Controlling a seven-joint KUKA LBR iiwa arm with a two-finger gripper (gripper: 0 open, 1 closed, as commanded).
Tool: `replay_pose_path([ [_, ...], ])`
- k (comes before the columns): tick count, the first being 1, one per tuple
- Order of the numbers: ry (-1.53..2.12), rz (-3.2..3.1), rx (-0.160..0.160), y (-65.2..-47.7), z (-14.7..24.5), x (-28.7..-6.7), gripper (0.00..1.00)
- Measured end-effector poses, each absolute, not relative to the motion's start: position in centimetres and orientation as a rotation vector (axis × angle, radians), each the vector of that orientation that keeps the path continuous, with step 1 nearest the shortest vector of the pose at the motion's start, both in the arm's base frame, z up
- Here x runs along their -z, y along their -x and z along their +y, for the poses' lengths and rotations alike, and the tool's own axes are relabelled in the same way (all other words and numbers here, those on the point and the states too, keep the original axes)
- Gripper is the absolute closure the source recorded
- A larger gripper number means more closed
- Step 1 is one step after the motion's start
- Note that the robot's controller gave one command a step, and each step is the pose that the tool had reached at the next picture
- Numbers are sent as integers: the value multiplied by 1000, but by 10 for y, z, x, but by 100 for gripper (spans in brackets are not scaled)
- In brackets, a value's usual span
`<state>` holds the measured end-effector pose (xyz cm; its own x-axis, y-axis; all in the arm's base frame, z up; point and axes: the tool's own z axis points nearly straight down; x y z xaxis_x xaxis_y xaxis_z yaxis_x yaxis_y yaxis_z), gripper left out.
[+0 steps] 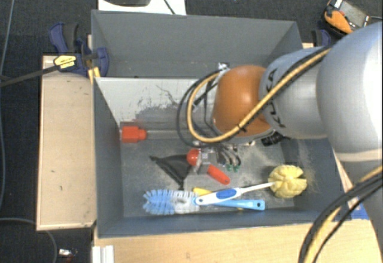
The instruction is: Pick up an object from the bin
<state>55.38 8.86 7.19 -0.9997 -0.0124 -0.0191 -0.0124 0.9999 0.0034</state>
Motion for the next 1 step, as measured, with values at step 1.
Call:
replay_pose_path([
  [1,96,3108,-7,-557,98,-300,100],
])
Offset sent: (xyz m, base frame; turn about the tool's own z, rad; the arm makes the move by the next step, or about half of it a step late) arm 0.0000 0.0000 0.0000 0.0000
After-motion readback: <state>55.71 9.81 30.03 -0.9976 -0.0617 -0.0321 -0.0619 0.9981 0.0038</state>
